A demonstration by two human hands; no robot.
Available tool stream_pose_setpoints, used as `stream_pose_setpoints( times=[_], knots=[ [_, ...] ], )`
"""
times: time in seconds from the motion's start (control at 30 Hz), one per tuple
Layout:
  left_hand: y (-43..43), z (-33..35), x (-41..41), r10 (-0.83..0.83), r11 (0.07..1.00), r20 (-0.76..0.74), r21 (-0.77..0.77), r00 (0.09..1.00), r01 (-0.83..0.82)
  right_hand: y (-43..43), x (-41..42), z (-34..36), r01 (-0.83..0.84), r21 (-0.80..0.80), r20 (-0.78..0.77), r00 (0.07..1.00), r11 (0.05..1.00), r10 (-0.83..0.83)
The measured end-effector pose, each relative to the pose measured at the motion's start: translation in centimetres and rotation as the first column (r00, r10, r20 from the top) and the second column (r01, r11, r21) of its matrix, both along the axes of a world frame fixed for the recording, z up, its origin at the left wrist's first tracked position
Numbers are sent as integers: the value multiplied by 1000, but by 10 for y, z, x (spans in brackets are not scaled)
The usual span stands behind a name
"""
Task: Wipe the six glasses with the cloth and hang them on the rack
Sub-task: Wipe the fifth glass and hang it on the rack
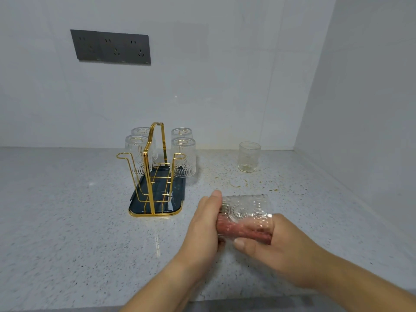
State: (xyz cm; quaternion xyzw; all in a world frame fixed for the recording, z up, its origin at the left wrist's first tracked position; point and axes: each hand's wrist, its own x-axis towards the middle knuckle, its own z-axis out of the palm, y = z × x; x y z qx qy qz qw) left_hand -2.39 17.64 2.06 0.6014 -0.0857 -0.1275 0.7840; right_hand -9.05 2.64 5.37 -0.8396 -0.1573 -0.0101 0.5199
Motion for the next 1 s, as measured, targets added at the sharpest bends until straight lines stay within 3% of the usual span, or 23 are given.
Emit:
stream_pose_setpoints(
  times=[0.07, 0.13, 0.2, 0.27, 0.33, 0.4, 0.47, 0.53, 0.63, 0.73, 0.8, 0.87, 0.93, 1.0],
  knots=[
    [3, -5, -2, 57, 998, 206, -2, 977, -58, 0, -3, 3, -30, 129, -91, 995, 991, 42],
    [4, -6, -2, 78, 997, 271, -4, 959, -80, 1, -3, 5, -38, 218, -137, 988, 975, 69],
    [3, 0, -3, 87, 996, 125, -3, 988, -88, 5, -3, 4, -16, 130, -92, 995, 991, 28],
    [1, 7, -1, -4, 1000, -147, 3, 989, 4, 6, -4, 6, 24, -69, 57, 998, 997, -20],
    [4, 14, 0, -148, 988, -341, -19, 928, 151, 5, -4, 7, 57, -322, 222, 975, 945, 17],
    [11, 16, 3, -314, 946, -391, -52, 865, 320, 0, -5, 10, 52, -443, 209, 977, 895, 46],
    [17, 13, 8, -446, 887, -333, -43, 831, 459, -1, -7, 15, 12, -382, 90, 996, 924, 24],
    [18, 10, 10, -477, 871, -223, 11, 850, 492, 0, -8, 24, -32, -235, -33, 999, 971, 25],
    [17, 4, 5, -332, 938, 35, 120, 943, 326, 0, -7, 29, -5, 36, -168, 986, 999, 11],
    [18, 2, -6, -218, 970, 333, 178, 918, 166, 3, -3, 23, 148, 321, -290, 956, 935, -52],
    [17, 1, -11, -124, 985, 419, 165, 900, 59, 5, -3, 18, 167, 330, -307, 950, 929, -61],
    [15, 4, -13, -59, 992, 347, 121, 936, 18, 5, -6, 15, 86, 207, -227, 973, 974, -38],
    [12, 10, -10, -62, 997, 105, 54, 993, 56, 10, -12, 18, -10, 59, -100, 995, 998, 16],
    [12, 17, -5, -150, 988, -178, -1, 973, 153, 6, -10, 12, -28, -254, 121, 991, 967, 61]
  ],
)
